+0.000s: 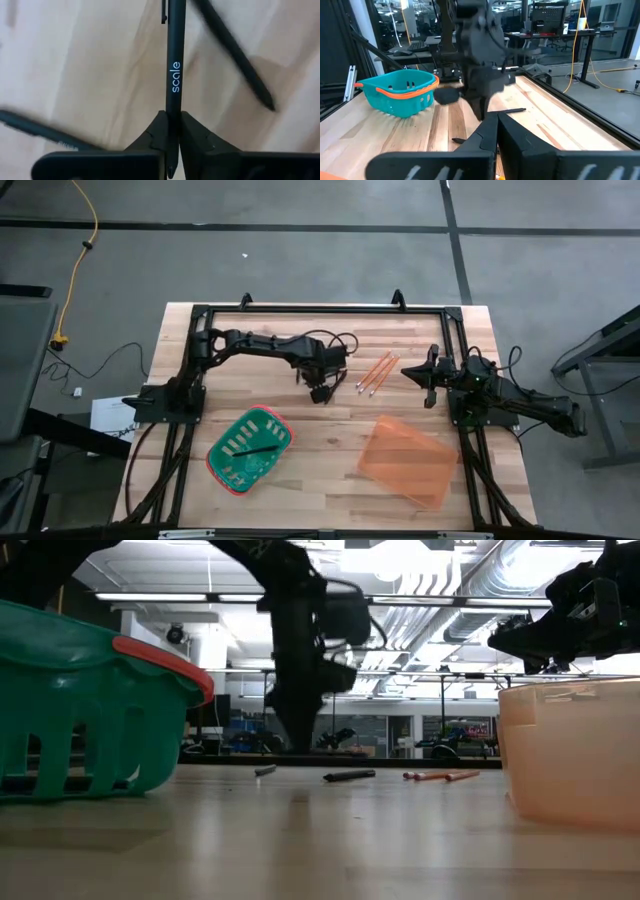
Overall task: Sort pens & pencils
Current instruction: Put the middle black ballpen into the blue bin
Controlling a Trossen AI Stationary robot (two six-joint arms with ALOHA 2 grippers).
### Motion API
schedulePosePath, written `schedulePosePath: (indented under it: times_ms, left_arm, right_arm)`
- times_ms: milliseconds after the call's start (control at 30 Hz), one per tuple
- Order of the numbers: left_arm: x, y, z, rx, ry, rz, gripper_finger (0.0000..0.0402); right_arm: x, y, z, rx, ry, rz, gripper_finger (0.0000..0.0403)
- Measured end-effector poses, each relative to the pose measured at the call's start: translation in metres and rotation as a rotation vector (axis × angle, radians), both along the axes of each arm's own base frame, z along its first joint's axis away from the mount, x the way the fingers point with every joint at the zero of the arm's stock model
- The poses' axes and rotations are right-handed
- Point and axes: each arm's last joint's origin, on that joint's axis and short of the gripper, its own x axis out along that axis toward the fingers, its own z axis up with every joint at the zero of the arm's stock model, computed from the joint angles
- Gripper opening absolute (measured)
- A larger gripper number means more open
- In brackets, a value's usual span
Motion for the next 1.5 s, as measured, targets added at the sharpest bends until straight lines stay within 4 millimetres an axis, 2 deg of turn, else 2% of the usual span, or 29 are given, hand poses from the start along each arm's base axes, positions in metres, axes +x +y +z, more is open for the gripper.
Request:
schedulePosePath:
  times_ms: [233,467,633,967,1233,1500]
  left_arm:
    - [0.002,-0.015,0.039,0.021,-0.031,-0.039,0.002]
    - [-0.018,-0.064,0.069,0.019,-0.074,-0.095,0.0013]
    - [-0.048,-0.098,0.086,0.016,-0.108,-0.092,0.0014]
    - [-0.132,-0.15,0.109,-0.036,-0.234,0.048,0.0016]
    - [-0.182,-0.196,0.108,-0.125,-0.257,0.137,0.0019]
    - [-0.211,-0.246,0.1,-0.244,-0.19,0.135,0.002]
  right_arm:
    - [0.0,0.0,0.0,0.0,0.0,0.0,0.0]
    - [0.001,0.0,-0.001,0.004,0.011,0.0,0.0]
    - [0.001,0.0,-0.002,0.007,0.02,0.0,0.0]
    - [0.001,0.0,-0.002,0.006,0.019,0.0,0.0]
    - [0.001,0.0,-0.002,0.006,0.018,0.0,0.0]
    - [0.001,0.0,-0.002,0.006,0.018,0.0,0.0]
